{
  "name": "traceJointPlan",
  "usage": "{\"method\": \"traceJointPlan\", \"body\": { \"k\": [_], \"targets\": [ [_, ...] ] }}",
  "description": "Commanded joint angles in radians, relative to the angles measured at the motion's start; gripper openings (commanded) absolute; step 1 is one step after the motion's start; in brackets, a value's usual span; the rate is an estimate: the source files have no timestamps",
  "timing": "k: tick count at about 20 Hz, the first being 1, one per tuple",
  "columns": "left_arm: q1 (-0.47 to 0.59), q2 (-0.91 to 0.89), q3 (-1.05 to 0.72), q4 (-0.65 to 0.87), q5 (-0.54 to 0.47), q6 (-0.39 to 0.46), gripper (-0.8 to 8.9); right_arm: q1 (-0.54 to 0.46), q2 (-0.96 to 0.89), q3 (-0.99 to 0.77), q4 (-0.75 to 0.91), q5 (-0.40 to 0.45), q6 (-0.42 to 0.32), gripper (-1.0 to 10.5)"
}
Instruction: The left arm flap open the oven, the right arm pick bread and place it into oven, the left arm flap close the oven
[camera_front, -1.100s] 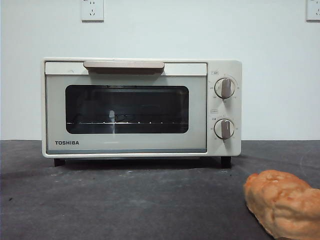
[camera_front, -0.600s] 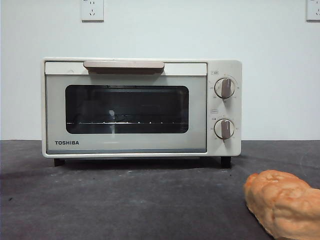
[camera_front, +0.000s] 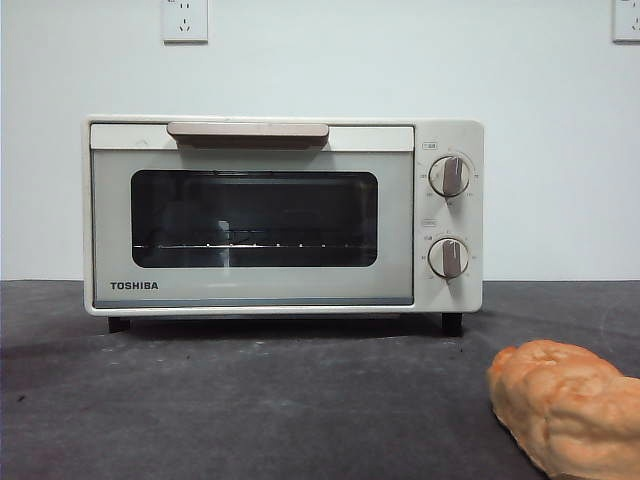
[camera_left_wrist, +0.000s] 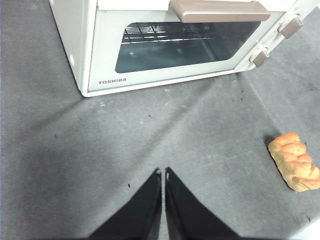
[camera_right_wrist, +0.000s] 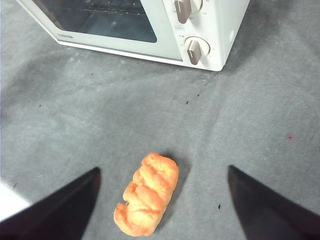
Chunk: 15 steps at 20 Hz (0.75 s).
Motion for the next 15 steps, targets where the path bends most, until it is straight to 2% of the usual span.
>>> {"method": "traceJointPlan", "body": {
  "k": [1, 5, 9, 15],
  "targets": [
    [-0.003, 0.005, 0.021, 0.010, 0.005, 0.013, 0.17, 0.003, 0.005, 0.018, 0.011, 0.000, 0.022, 4.3],
    [-0.003, 0.005, 0.021, 0.010, 0.005, 0.013, 0.17, 0.023, 0.028, 0.017, 0.006, -0.001, 0.075, 4.3],
    [-0.003, 0.005, 0.021, 0.011, 0.005, 0.013, 0.17, 0.121, 0.085, -0.023, 0.014, 0.003, 0.142, 4.3],
    [-0.003, 0.005, 0.021, 0.012, 0.005, 0.013, 0.17, 0.332, 0.125, -0.201, 0.231, 0.156, 0.320, 4.3]
  ]
}}
